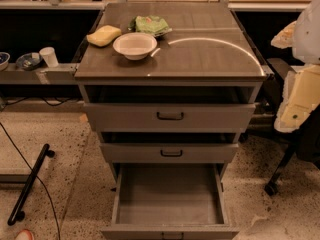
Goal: Place sponge into bottom drawer
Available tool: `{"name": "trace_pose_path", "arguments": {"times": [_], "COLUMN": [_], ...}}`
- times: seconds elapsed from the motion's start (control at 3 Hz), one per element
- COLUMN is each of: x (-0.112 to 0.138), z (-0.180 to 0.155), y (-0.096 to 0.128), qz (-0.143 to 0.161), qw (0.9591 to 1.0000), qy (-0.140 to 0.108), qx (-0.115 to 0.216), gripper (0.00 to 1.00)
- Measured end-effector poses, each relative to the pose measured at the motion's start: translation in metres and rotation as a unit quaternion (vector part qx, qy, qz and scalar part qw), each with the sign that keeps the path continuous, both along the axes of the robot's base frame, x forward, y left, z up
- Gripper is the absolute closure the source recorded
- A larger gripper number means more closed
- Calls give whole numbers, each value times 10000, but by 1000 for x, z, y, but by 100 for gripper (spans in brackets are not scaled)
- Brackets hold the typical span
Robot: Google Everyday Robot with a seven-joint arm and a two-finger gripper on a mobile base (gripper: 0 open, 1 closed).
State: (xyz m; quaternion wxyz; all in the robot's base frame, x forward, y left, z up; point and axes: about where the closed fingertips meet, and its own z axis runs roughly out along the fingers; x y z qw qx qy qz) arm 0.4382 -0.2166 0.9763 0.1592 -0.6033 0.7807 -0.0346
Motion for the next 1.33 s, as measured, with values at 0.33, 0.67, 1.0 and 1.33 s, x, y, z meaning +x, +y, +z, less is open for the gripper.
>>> {"name": "trace_pose_path", "arguments": {"times": [0.33, 0.67, 1.0, 1.33], "x": [0, 14, 71, 108], "z": [0, -5, -42, -78], "y": [0, 21, 103, 194], "qz": [0, 178, 789, 1692], "qw": [10000, 9997, 9947, 9807], "qy": [0, 2, 125, 199], "qx": [0, -153, -650, -959], "gripper": [0, 0, 0, 0]}}
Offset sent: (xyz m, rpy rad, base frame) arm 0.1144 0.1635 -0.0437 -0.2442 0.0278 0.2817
